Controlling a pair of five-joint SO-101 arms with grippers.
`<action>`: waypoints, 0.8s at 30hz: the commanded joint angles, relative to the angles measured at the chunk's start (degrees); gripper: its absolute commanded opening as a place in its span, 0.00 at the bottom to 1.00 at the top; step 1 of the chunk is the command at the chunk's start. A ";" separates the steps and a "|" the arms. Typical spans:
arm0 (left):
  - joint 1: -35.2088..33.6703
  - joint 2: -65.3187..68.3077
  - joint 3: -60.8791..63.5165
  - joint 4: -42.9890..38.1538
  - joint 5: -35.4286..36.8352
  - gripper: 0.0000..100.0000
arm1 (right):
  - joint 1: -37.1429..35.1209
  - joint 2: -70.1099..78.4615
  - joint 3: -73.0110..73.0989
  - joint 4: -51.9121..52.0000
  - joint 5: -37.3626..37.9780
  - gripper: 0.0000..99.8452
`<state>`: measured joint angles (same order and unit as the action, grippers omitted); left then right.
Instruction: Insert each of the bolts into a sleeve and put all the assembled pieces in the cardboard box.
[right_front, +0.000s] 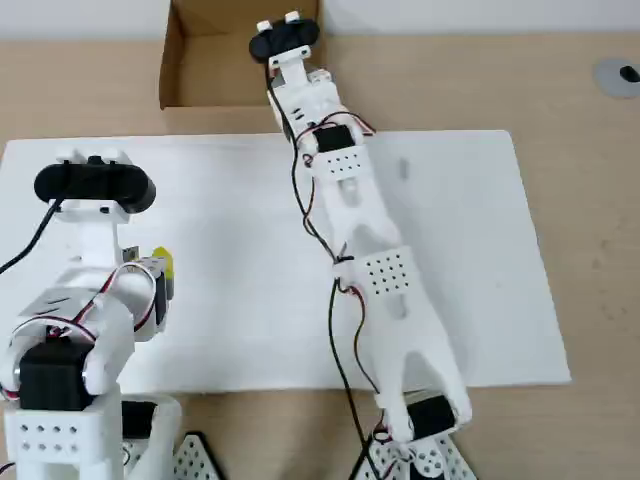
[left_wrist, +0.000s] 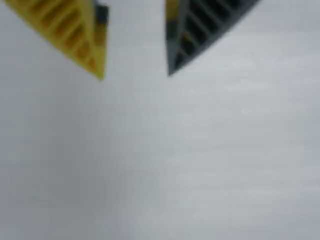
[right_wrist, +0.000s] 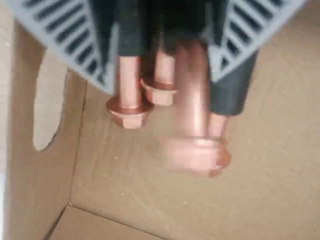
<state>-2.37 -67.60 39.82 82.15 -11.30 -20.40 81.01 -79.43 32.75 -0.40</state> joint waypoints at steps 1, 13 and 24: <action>-0.70 0.13 -0.26 -1.23 -0.35 0.09 | -0.40 -1.45 -4.00 0.26 0.44 0.18; -0.70 0.13 -0.26 -0.97 -0.26 0.09 | -2.59 -6.99 -16.22 15.12 0.26 0.18; -0.70 -0.04 -0.62 1.14 -0.26 0.08 | -2.15 -34.33 -16.13 48.44 -11.78 0.02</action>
<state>-2.37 -67.60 39.82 83.30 -11.30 -22.33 57.89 -91.65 72.13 -10.15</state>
